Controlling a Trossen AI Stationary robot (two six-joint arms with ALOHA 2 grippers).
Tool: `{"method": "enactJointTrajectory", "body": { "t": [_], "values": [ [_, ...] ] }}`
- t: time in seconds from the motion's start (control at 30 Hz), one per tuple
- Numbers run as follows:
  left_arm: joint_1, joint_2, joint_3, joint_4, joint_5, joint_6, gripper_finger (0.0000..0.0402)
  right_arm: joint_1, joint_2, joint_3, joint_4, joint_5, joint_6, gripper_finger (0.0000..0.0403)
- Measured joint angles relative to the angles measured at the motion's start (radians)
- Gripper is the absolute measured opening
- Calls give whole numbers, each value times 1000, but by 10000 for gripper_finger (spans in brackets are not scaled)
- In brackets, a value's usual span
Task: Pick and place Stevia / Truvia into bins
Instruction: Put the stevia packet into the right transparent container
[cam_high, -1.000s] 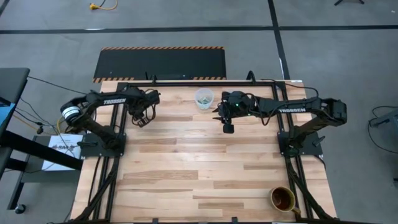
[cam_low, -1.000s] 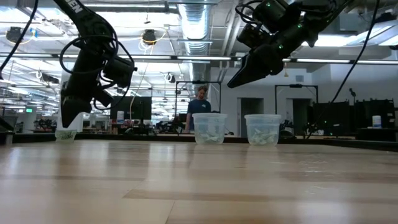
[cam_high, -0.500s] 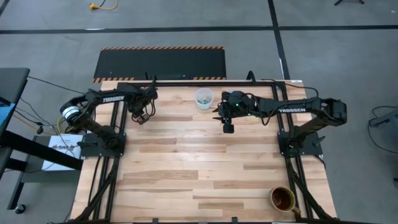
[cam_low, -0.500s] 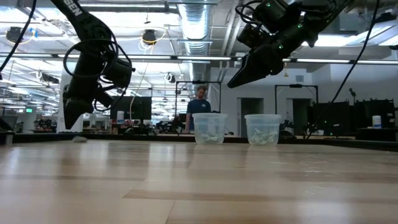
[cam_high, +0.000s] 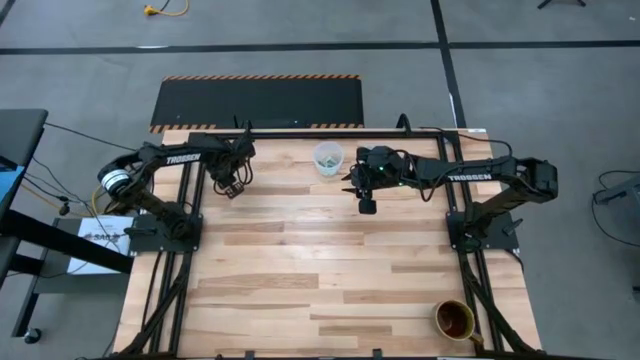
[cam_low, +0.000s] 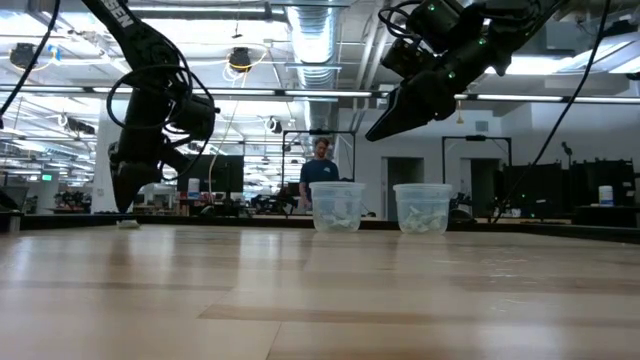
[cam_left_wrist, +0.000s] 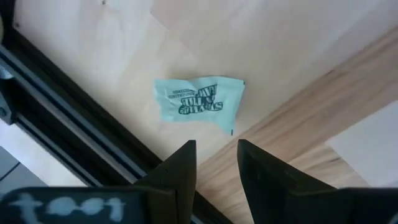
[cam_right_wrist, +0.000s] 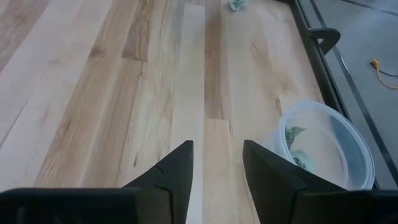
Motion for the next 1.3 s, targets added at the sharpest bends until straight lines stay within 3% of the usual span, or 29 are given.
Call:
{"method": "enactJointTrajectory", "body": {
  "t": [0.37, 0.53, 0.77, 1.3],
  "values": [
    [-5, 234, 16, 47, -40, -8, 107, 7, 0, 0, -1, -4, 7, 134],
    [-21, 239, 34, 40, -75, -4, 92, 19, 0, 1, -4, -4, 1, 133],
    [-16, 240, 72, 75, -55, 20, 8, 30, 0, 1, -13, -5, 0, 134],
    [-131, 203, 74, 204, -50, 29, 0, 33, 0, 0, -11, -23, -2, 132]
  ]
}}
